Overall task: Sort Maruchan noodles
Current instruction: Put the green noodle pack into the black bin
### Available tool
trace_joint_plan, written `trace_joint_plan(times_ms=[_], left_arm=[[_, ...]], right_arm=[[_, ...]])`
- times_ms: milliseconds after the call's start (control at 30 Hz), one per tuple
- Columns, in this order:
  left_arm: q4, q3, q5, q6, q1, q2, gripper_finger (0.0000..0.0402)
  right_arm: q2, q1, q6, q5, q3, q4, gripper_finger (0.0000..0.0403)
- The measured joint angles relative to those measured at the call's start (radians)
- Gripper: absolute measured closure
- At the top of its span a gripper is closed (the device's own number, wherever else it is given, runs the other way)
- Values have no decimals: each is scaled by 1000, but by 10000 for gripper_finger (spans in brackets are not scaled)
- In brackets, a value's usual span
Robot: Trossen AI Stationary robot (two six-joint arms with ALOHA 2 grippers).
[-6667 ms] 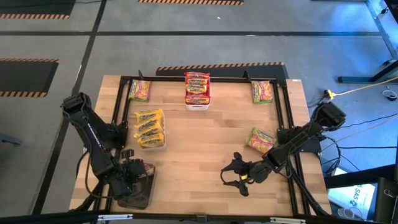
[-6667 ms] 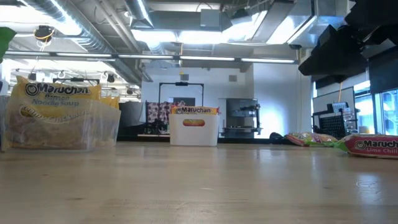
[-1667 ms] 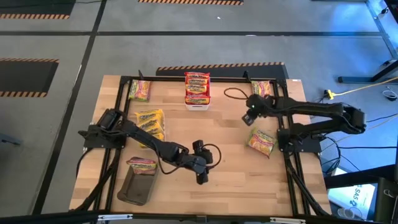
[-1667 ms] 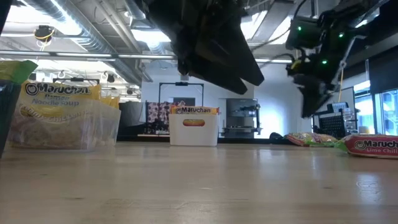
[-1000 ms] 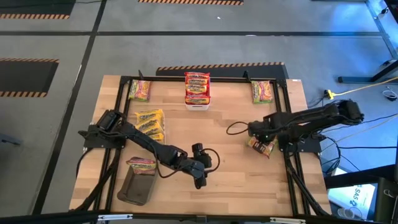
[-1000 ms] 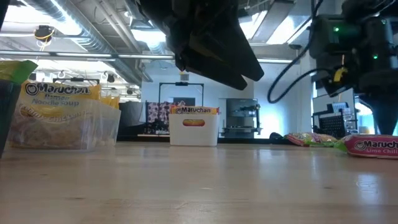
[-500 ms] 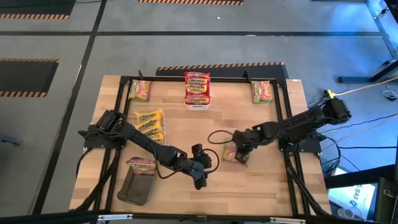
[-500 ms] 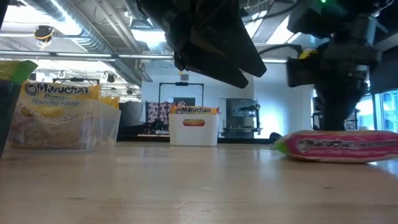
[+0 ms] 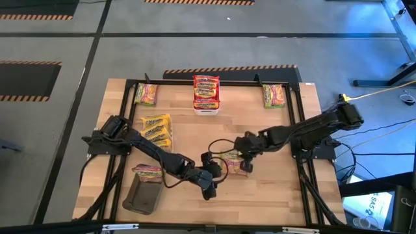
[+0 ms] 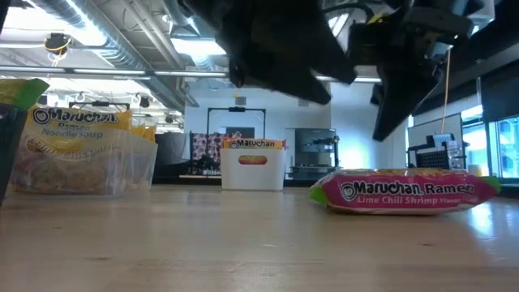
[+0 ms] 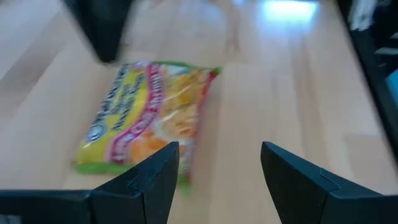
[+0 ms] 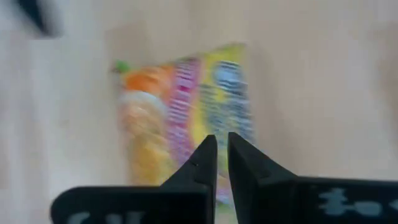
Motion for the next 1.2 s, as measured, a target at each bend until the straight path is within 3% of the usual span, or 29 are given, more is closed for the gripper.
trace_joint_plan(times_ms=[133, 233, 367, 567, 733, 867, 1200], left_arm=[[78, -1, -23, -4, -21, 46, 181], [155, 1, -23, -6, -28, 97, 181], [232, -1, -36, -16, -27, 172, 181], [296, 4, -43, -15, -13, 227, 181], [281, 3, -65, -15, -11, 226, 181], [287, 3, -65, -16, -11, 226, 181], [267, 3, -62, -16, 1, 226, 182]], right_arm=[[-72, -47, -24, 113, -1, -84, 386], [-78, -122, -27, 105, -32, -93, 375], [-68, -225, -41, -18, -92, -3, 309], [-32, -332, -53, -334, -183, 238, 169], [42, -355, -49, -391, -205, 310, 100], [110, -354, -50, -446, -204, 360, 83], [200, -356, -52, -567, -200, 391, 98]])
